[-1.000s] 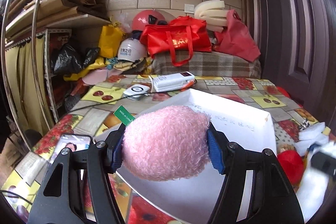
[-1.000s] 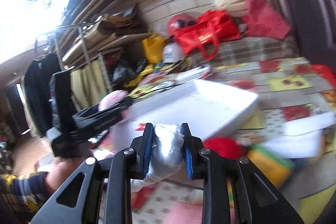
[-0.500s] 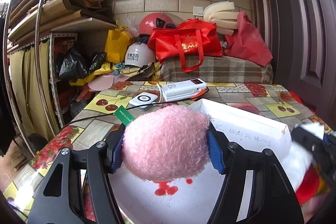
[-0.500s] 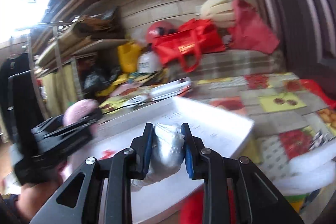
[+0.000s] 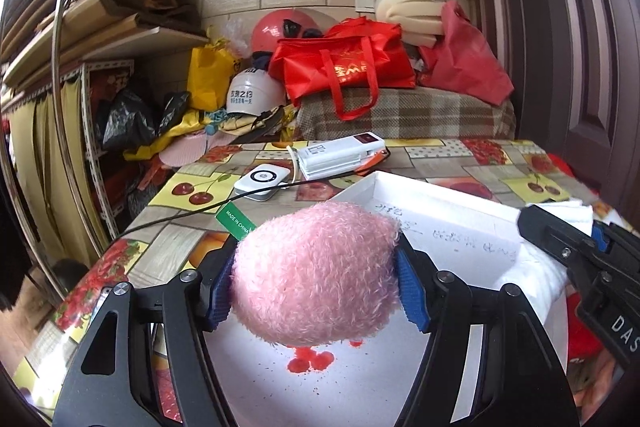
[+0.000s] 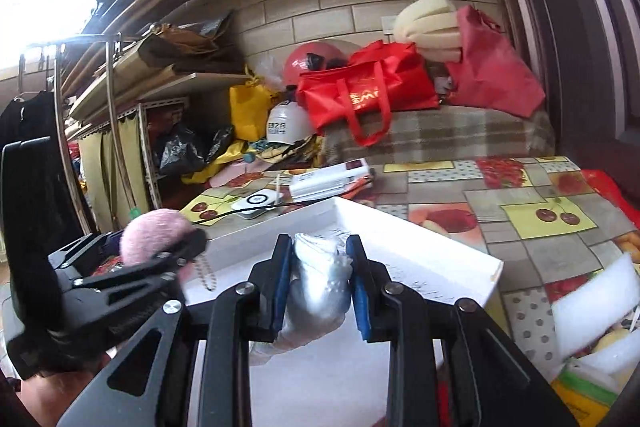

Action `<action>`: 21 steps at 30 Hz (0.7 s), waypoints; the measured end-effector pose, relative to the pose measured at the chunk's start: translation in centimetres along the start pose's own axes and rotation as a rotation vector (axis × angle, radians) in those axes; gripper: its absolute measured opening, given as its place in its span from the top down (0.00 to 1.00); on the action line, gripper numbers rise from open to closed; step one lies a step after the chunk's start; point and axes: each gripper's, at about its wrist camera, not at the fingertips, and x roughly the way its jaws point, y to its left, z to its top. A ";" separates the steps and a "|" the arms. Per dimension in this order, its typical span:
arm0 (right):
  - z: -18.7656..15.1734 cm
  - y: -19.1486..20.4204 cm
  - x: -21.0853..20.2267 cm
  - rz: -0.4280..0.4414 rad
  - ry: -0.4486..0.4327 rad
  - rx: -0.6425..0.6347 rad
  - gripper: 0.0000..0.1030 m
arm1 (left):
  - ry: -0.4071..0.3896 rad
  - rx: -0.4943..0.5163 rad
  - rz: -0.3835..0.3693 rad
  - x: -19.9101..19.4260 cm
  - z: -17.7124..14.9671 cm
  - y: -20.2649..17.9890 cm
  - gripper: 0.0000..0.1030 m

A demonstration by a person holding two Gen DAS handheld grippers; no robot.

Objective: Organize soft objects
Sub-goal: 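Carry the pink ball and sock into the white box and open both tools, then grasp the pink tissue pack with the left tool while the right tool grasps a white foam block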

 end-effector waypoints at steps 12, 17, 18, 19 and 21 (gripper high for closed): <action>0.0 0.7 -1.0 -0.013 -0.061 -0.032 0.00 | -0.026 0.066 0.054 -1.0 -0.3 -1.4 0.00; -0.1 0.1 -1.4 -0.021 -0.055 -0.008 0.00 | -0.040 0.046 0.052 -1.2 -0.3 -0.9 0.00; -0.2 0.0 -1.6 -0.027 -0.056 -0.007 0.00 | -0.045 0.038 0.050 -1.3 -0.3 -0.8 0.00; -0.2 -0.1 -1.8 -0.035 -0.060 -0.005 0.00 | -0.051 0.029 0.047 -1.4 -0.3 -0.6 0.00; -0.4 -0.4 -2.7 -0.026 -0.084 0.001 0.00 | -0.064 0.013 0.031 -1.7 -0.3 -0.3 0.00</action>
